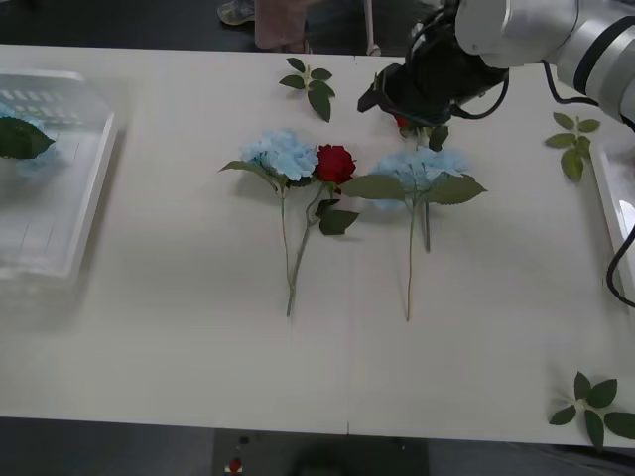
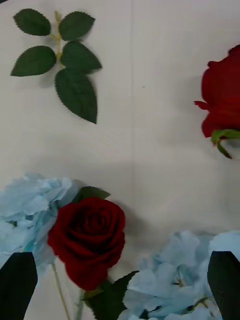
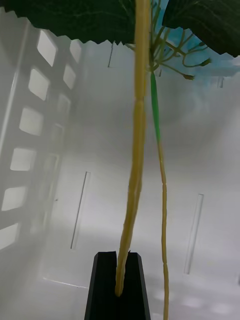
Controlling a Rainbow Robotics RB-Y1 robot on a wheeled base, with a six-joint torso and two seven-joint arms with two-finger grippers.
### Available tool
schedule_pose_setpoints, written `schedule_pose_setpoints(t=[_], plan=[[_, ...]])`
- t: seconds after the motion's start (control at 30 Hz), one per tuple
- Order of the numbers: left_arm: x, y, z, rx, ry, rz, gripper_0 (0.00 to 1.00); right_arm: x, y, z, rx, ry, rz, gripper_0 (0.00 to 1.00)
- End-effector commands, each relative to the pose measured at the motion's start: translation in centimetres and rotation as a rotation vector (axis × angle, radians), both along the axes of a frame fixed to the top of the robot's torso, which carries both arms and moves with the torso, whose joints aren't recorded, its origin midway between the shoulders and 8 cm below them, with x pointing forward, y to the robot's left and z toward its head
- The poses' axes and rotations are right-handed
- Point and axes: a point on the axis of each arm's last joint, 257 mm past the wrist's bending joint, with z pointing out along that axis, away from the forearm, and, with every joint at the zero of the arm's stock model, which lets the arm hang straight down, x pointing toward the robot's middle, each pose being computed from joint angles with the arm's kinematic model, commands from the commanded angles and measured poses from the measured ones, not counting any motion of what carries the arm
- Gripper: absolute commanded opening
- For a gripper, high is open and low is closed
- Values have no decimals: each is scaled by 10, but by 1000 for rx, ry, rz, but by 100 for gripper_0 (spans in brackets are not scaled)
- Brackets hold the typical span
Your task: Put the red flowers into the right box and the blue flowers into the left box
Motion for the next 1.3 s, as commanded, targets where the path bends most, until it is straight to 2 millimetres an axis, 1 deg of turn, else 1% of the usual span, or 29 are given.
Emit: schedule_pose_setpoints(t=[0.03,0.07,0.1,0.13,0.17,0.23,0.37,0.5,0.6,0.7,0.73,0.8,0.93,1.0,1.03,1.1,1.13,1.17,1.2,1.3], plan=[[9,0,16,-17,-43,16,46,9,-4,-10,-8,-22,-42,100],[9,0,16,-16,-43,14,65,9,-5,-15,-11,-23,-44,100],[9,0,16,-14,-43,14,79,10,-9,-20,-16,-28,-50,100],[9,0,16,-13,-43,13,83,11,-10,-23,-18,-29,-53,100],[9,-1,16,-13,-43,9,94,11,-13,-29,-24,-28,-58,100],[10,-2,17,-12,-44,7,98,10,-18,-33,-32,-25,-62,100],[10,-1,17,-9,-44,8,100,8,-23,-42,-47,-18,-62,100],[8,1,16,4,-37,4,99,0,-30,-57,-71,9,-57,100],[8,5,20,16,-39,5,99,-3,-32,-62,-83,19,-50,100],[4,4,31,0,-18,-14,100,-14,-37,-68,-105,60,-37,100],[2,2,39,-11,-12,-31,100,-19,-40,-71,-114,81,-33,100],[-6,-1,53,-50,7,-56,100,-29,-42,-75,-128,120,-19,100],[-20,-6,73,-86,33,-101,99,-41,-44,-76,-142,155,10,100],[-29,-10,86,-105,51,-124,99,-51,-45,-77,-148,187,27,100],[-30,-12,89,-112,53,-132,100,-53,-45,-77,-150,193,31,100],[-36,-21,104,-140,53,-162,100,-60,-46,-76,-154,213,45,100],[-37,-24,108,-150,49,-171,100,-62,-46,-76,-156,218,49,100],[-38,-33,116,-174,41,-196,100,-66,-48,-76,-162,230,55,100],[-38,-37,120,-186,34,-208,100,-69,-48,-77,-164,239,61,100],[-39,-72,144,-291,-11,-299,100,-83,-55,-77,-188,279,79,100]])
